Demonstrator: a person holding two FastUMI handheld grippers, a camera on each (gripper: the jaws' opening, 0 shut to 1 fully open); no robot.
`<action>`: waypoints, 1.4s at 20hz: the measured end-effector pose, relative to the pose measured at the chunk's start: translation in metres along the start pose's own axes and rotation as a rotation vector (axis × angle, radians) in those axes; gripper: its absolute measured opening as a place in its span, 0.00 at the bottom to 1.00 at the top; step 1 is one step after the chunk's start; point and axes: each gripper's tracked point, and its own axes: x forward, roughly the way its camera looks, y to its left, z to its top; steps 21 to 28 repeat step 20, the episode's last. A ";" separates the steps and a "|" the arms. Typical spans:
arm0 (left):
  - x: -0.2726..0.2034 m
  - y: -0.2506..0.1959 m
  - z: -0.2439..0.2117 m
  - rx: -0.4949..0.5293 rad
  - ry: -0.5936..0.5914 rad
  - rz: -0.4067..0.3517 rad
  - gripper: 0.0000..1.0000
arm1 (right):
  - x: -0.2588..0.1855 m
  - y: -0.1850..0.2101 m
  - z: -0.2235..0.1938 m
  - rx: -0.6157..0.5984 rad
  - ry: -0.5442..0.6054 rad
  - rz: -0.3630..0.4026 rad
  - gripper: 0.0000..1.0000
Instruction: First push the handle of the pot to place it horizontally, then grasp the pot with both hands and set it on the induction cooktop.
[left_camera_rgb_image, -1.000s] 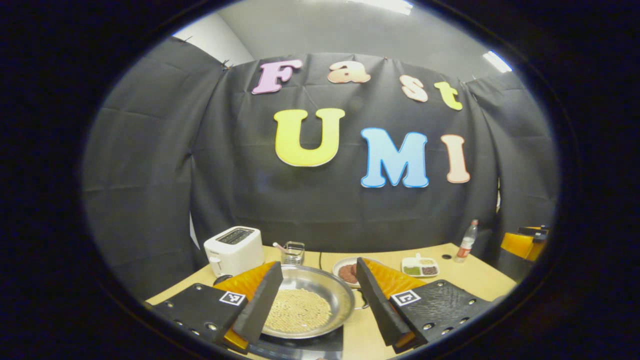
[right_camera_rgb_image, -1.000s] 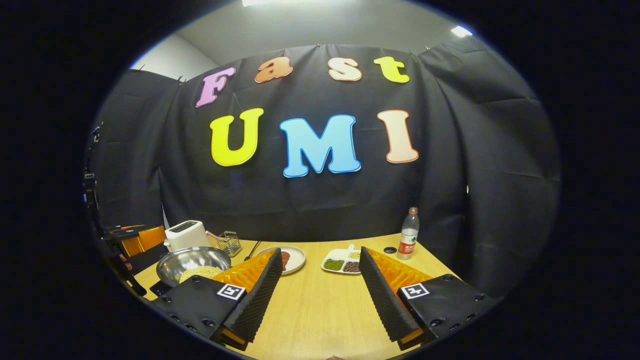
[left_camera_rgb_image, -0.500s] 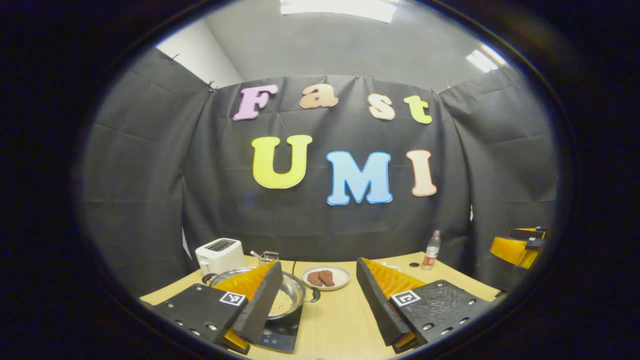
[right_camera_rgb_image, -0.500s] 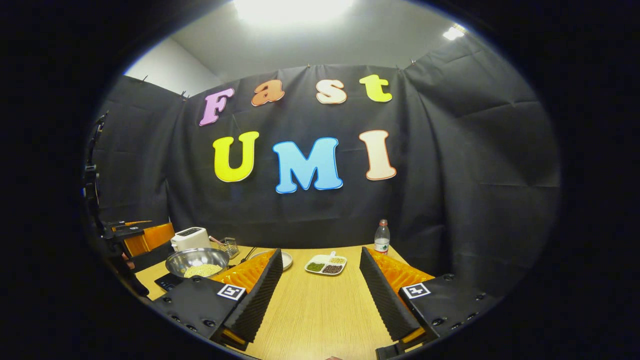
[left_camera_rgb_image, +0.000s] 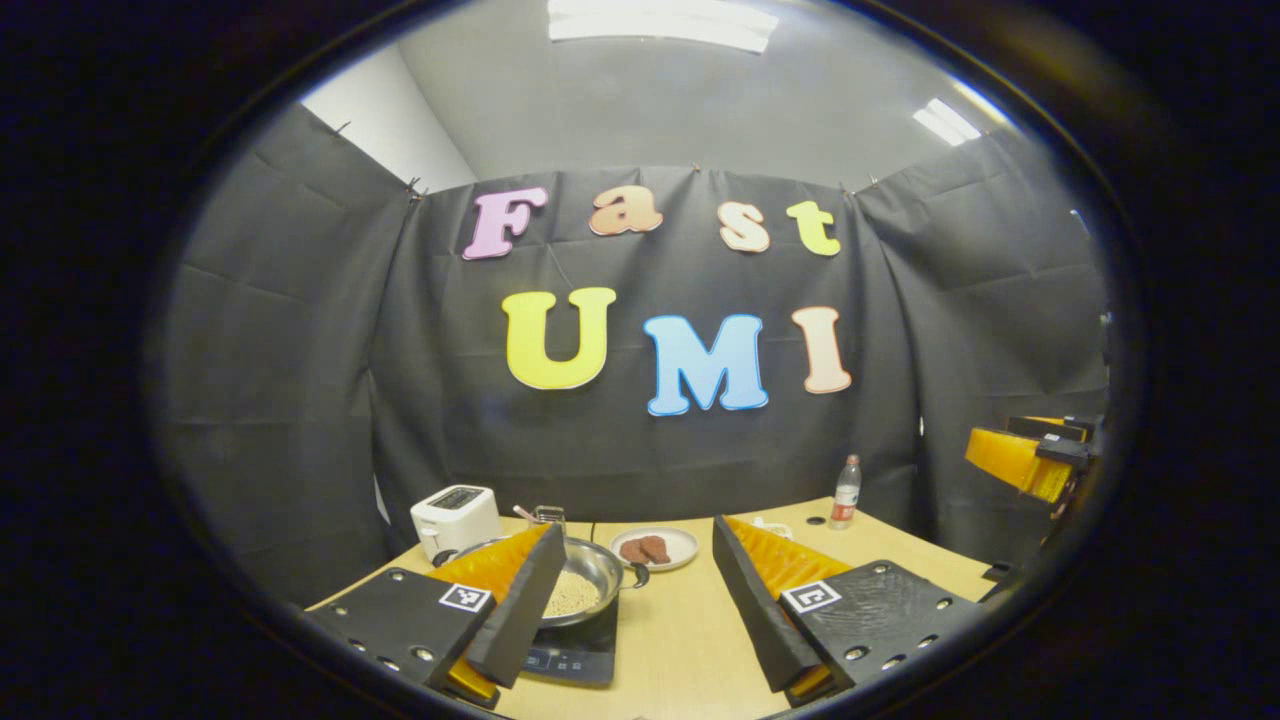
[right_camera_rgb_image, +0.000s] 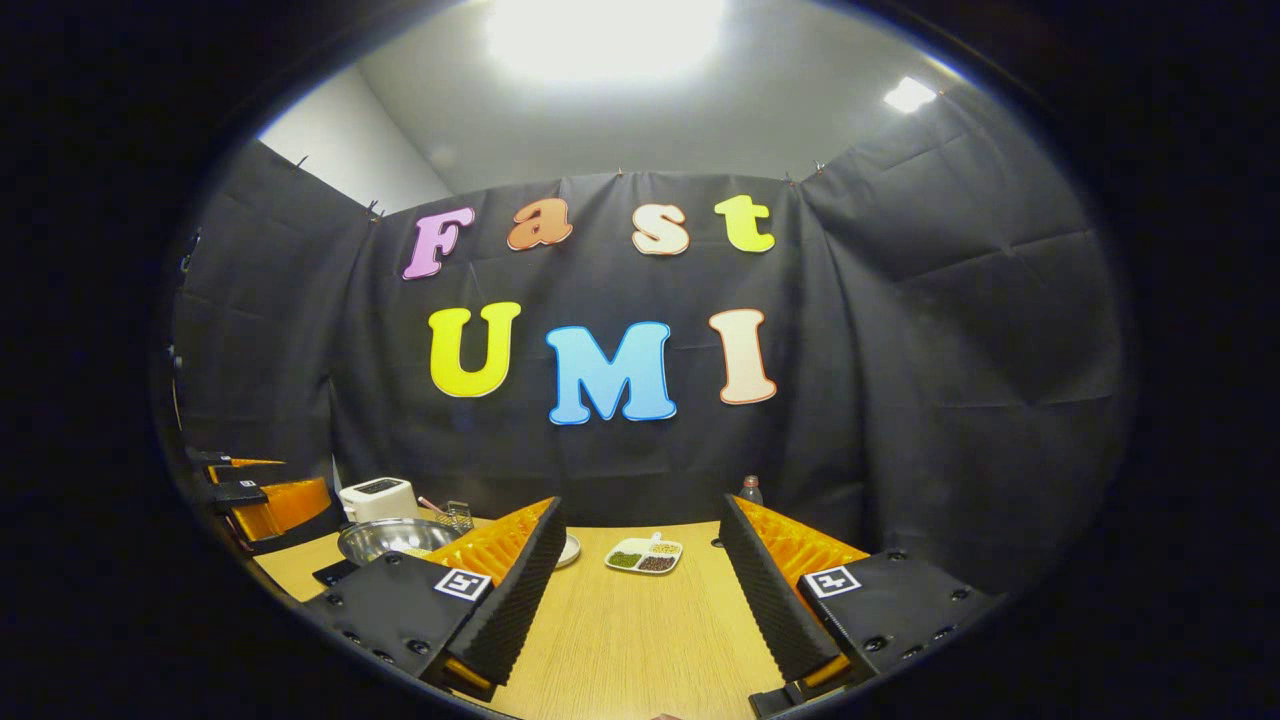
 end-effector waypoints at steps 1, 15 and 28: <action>-0.004 0.005 0.004 -0.004 -0.010 0.003 0.87 | -0.004 0.002 0.003 -0.003 -0.009 -0.006 0.98; -0.051 0.033 0.029 0.006 -0.090 0.035 0.89 | -0.046 0.015 0.005 -0.029 -0.017 -0.040 0.98; -0.054 0.036 0.030 0.007 -0.093 0.038 0.90 | -0.049 0.015 0.002 -0.022 -0.010 -0.050 0.98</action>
